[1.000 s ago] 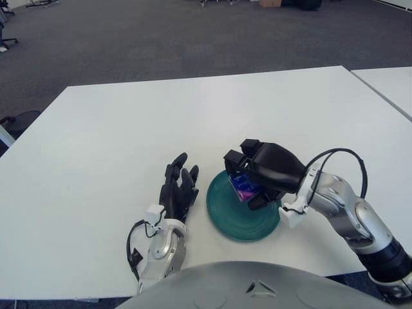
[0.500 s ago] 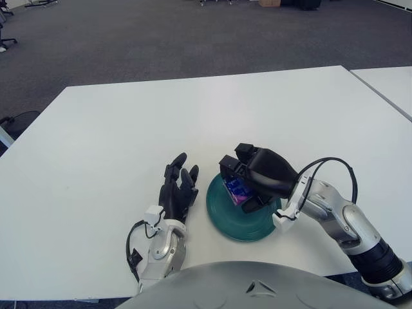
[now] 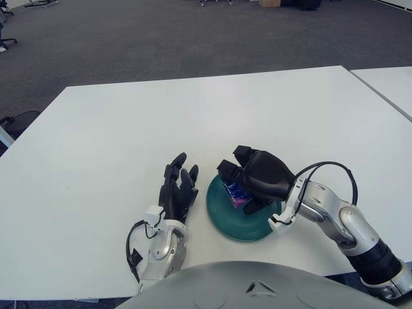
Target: Put the gum into the plate.
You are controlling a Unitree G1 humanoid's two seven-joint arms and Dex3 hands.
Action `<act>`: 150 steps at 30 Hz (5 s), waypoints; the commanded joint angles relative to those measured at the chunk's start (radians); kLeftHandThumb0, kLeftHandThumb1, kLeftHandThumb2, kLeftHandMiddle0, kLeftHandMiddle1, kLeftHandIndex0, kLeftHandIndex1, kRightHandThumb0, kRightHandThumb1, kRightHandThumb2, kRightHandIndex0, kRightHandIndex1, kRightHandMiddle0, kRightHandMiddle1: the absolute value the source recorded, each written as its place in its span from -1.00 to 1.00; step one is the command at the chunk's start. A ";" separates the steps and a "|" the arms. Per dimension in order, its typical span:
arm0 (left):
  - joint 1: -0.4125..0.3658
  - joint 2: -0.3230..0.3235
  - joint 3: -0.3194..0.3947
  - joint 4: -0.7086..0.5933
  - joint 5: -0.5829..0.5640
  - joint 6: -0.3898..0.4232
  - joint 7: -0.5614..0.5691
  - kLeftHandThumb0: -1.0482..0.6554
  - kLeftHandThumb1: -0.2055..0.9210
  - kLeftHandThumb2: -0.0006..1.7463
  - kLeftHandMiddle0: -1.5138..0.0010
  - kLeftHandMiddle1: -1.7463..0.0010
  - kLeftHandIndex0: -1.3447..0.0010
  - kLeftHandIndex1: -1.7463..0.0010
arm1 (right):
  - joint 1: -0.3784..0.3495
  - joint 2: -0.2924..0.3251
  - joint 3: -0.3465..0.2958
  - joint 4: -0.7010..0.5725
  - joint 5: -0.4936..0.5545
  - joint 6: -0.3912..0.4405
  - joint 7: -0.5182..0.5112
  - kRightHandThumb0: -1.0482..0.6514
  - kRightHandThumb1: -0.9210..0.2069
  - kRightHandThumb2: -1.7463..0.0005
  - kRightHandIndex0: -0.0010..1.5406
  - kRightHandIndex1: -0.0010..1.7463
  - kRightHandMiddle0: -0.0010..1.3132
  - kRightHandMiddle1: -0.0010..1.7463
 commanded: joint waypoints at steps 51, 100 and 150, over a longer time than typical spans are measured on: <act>-0.134 -0.069 0.013 0.152 -0.090 -0.122 -0.037 -0.47 1.00 0.10 0.56 0.98 1.00 0.20 | 0.063 0.202 -0.062 0.148 0.375 0.105 -0.102 -0.98 -1.00 -0.13 -0.75 -1.00 -1.00 -0.43; -0.031 0.009 0.124 0.074 0.119 -0.083 -0.052 -0.63 1.00 -0.04 0.42 0.96 0.76 0.05 | 0.296 0.494 -0.391 0.240 1.024 0.291 -0.251 -0.68 -1.00 0.06 -0.68 -0.98 -1.00 -0.43; 0.100 0.052 0.126 0.108 0.233 -0.146 -0.133 -0.73 1.00 -0.02 0.65 1.00 1.00 0.25 | 0.422 0.507 -0.341 0.430 0.846 0.201 -0.398 -0.56 -1.00 -0.04 -0.84 -1.00 -1.00 -0.58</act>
